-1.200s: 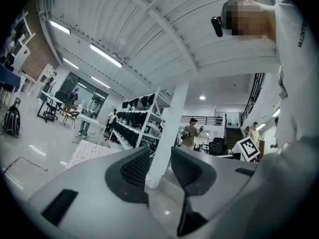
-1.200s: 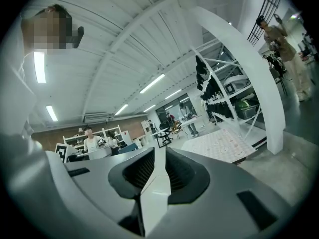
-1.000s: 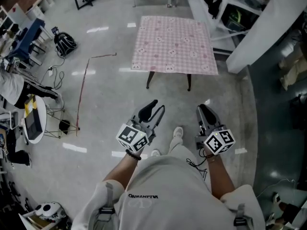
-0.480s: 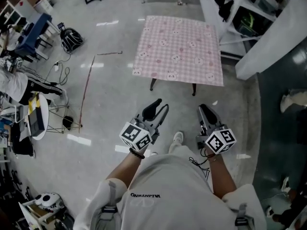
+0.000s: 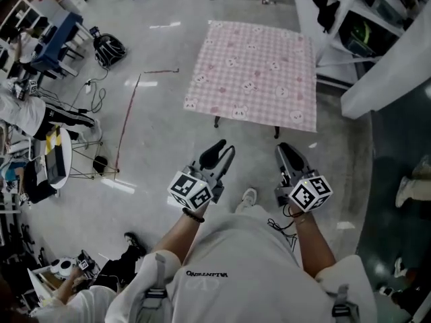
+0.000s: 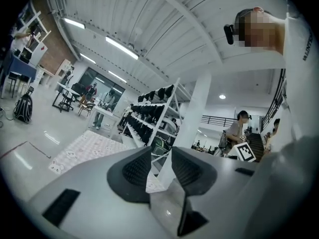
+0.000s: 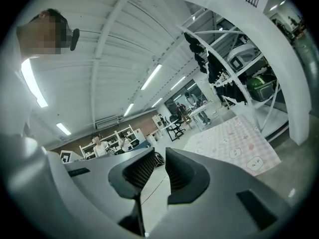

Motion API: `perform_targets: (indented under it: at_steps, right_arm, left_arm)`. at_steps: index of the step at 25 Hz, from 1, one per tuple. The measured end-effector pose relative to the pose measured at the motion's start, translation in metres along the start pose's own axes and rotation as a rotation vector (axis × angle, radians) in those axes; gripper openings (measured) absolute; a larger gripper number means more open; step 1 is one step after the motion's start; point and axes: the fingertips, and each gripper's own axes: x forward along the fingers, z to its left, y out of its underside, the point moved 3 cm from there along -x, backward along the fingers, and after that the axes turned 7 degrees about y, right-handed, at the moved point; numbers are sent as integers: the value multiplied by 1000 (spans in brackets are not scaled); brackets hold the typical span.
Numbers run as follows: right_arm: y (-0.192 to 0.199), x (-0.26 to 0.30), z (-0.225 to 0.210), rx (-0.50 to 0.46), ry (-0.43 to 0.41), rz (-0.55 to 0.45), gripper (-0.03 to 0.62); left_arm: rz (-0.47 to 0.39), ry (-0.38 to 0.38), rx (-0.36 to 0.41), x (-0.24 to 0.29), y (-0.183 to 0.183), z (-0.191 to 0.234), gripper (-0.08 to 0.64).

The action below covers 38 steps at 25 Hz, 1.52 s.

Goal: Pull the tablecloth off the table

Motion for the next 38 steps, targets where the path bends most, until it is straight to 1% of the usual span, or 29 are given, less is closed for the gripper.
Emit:
perform_targets:
  at_steps: [7, 13, 18, 22, 26, 28, 31, 36, 38]
  right_arm:
    - [-4, 21, -32, 27, -21, 41, 78]
    - [8, 44, -33, 60, -28, 68, 80]
    - [12, 68, -38, 81, -9, 86, 80]
    - [15, 87, -44, 90, 12, 103, 80]
    - [24, 106, -50, 119, 34, 120, 80]
    - [31, 115, -55, 138, 43, 130, 80]
    - [45, 125, -62, 181, 61, 146, 84]
    - [72, 140, -81, 226, 105, 173, 87]
    - [81, 147, -91, 241, 119, 176, 87]
  left_arm:
    - [19, -11, -32, 33, 15, 10, 124]
    - [24, -7, -60, 42, 25, 32, 124]
    - [34, 7, -108, 53, 31, 56, 124]
    - [50, 14, -129, 66, 35, 77, 124]
    - [72, 24, -163, 77, 45, 98, 124]
    - [81, 32, -191, 82, 53, 109, 124]
    - [88, 35, -254, 86, 69, 124, 124]
    - [91, 35, -389, 89, 104, 151, 124]
    - [88, 41, -431, 91, 116, 162, 124]
